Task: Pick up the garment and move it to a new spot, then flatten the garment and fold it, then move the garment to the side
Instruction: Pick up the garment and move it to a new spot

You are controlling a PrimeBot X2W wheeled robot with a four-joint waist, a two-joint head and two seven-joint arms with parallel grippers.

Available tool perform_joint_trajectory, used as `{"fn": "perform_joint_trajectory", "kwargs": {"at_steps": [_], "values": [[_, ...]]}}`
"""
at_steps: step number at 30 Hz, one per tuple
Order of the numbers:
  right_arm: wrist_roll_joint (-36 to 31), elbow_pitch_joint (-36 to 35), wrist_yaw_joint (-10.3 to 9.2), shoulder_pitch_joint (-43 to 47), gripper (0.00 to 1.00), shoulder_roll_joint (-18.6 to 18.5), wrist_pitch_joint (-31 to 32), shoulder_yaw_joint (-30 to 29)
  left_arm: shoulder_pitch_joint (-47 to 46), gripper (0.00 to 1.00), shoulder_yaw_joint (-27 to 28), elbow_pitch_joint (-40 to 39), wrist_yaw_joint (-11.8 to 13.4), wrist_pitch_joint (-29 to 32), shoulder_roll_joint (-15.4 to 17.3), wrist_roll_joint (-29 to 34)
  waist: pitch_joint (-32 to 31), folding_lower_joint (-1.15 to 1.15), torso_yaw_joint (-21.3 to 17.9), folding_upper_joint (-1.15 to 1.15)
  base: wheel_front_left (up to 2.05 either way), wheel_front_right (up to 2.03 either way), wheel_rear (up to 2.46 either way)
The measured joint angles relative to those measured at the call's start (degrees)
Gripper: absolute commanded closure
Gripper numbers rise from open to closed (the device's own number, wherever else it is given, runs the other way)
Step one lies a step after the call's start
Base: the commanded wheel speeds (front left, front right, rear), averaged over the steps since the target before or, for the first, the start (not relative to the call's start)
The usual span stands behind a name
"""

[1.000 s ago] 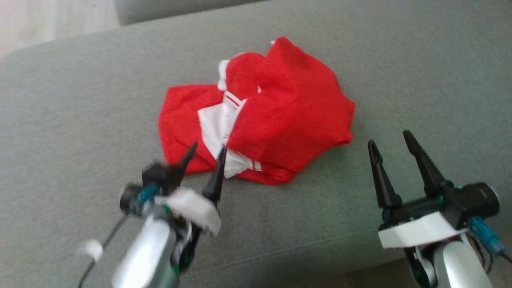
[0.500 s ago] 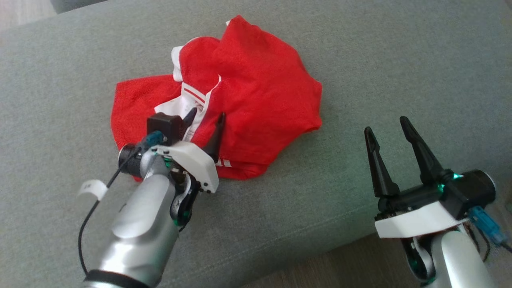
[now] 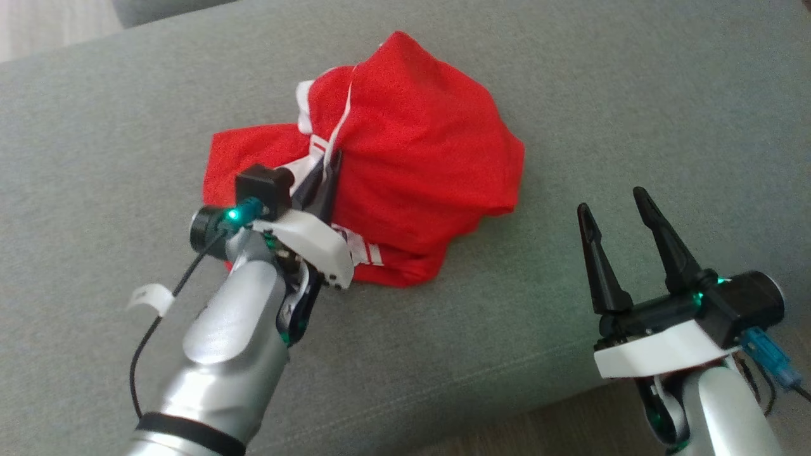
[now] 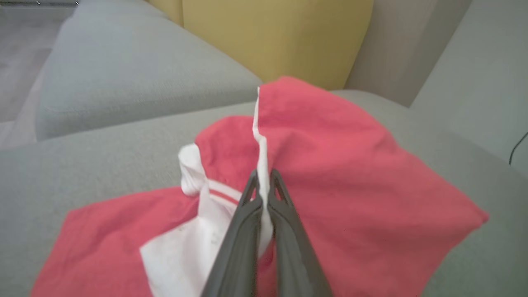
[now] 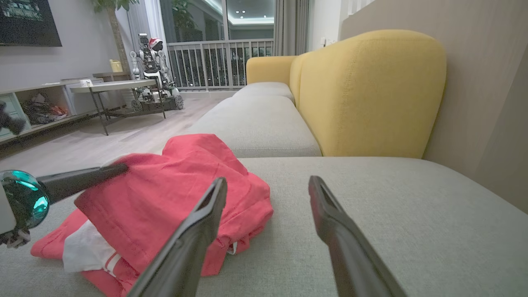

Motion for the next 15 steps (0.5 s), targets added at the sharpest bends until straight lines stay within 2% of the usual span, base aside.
{"fn": "perform_joint_trajectory", "kwargs": {"at_steps": [7,12,15], "values": [[-0.05,0.7,0.0,0.38,0.0,0.0,0.0,0.23,-0.29,1.0,4.78,-10.7,1.24,-0.21,2.36,0.47,-3.04,0.0,2.84,0.0,0.0,0.0,0.0],[0.04,1.02,0.0,0.64,0.0,0.0,0.0,0.57,-3.15,1.0,9.44,-18.03,1.8,-0.19,6.59,-0.64,-5.61,0.0,4.81,0.0,0.0,0.0,0.0],[0.05,1.11,0.0,0.66,0.0,0.0,0.0,0.9,-4.1,1.0,12.34,-22.36,2.65,0.96,10.56,-0.9,-6.88,0.0,5.9,0.0,0.0,0.0,0.0]]}}
